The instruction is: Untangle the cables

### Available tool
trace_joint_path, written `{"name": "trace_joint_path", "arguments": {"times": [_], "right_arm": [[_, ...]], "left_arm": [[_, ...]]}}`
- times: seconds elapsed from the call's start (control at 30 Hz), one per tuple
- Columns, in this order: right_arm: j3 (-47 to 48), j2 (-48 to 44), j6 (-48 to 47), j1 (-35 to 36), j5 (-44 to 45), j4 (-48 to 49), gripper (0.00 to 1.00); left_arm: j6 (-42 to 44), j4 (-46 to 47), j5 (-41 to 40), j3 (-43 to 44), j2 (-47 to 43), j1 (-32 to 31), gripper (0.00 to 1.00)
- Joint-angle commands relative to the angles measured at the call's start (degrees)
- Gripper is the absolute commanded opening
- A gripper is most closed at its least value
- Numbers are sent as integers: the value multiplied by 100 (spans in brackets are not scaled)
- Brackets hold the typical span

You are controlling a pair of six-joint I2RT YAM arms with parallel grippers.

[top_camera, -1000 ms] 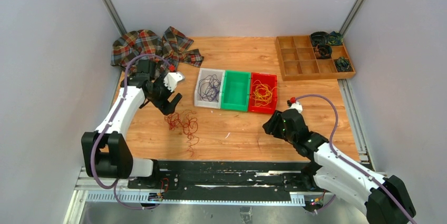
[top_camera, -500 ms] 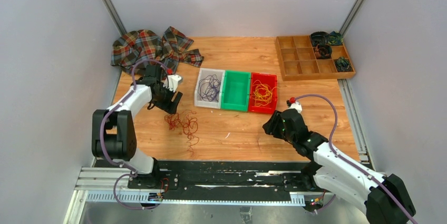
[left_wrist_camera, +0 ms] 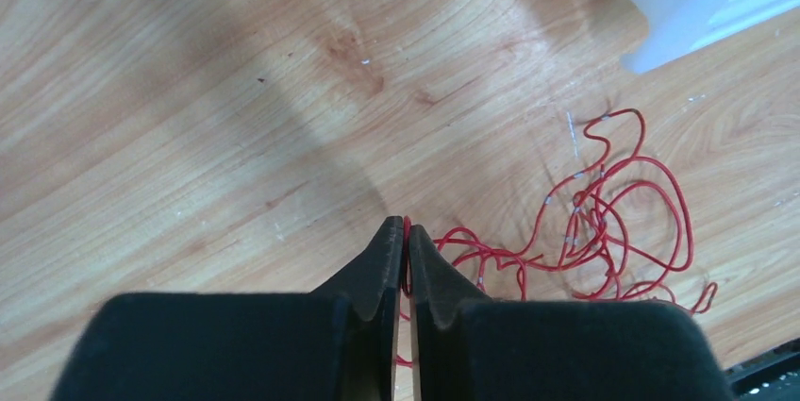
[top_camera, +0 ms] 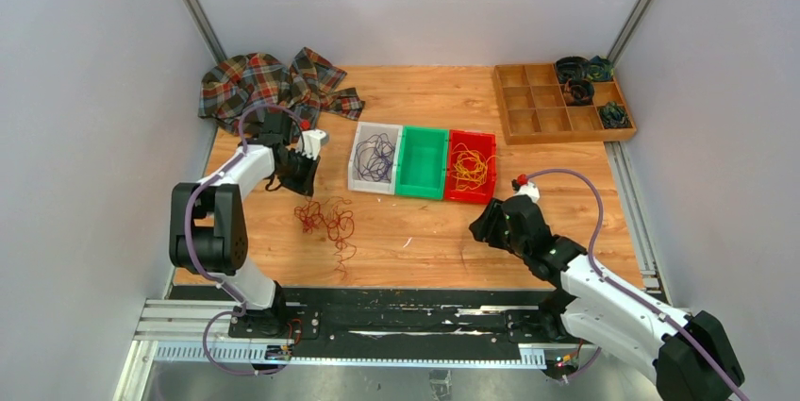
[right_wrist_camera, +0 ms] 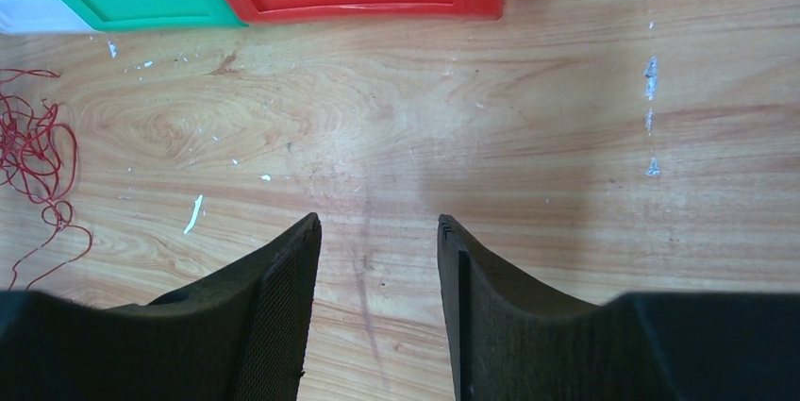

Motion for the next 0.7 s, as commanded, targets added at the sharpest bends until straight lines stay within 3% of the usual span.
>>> {"name": "trace_joint_path", "arguments": {"times": [0.0, 0.13, 0.3, 0.47, 0.67], "right_arm": [[209, -13, -83, 88, 102, 35, 49], [337, 100, -268, 145, -4, 109, 49], [958, 460, -898, 880, 382, 502, 53], [1710, 1080, -1752, 1566, 452, 1756, 59], [2786, 2134, -2429, 1848, -27, 2638, 62]], "left_arm": [[-33, -89, 418, 133, -272, 42, 3], [21, -417, 807, 259, -679, 38, 1], [245, -1147, 1289, 677, -1310, -174, 1], [392, -1739, 1657, 1102, -1829, -721, 1], [150, -2099, 2281, 1721, -2076, -1262, 1]]}}
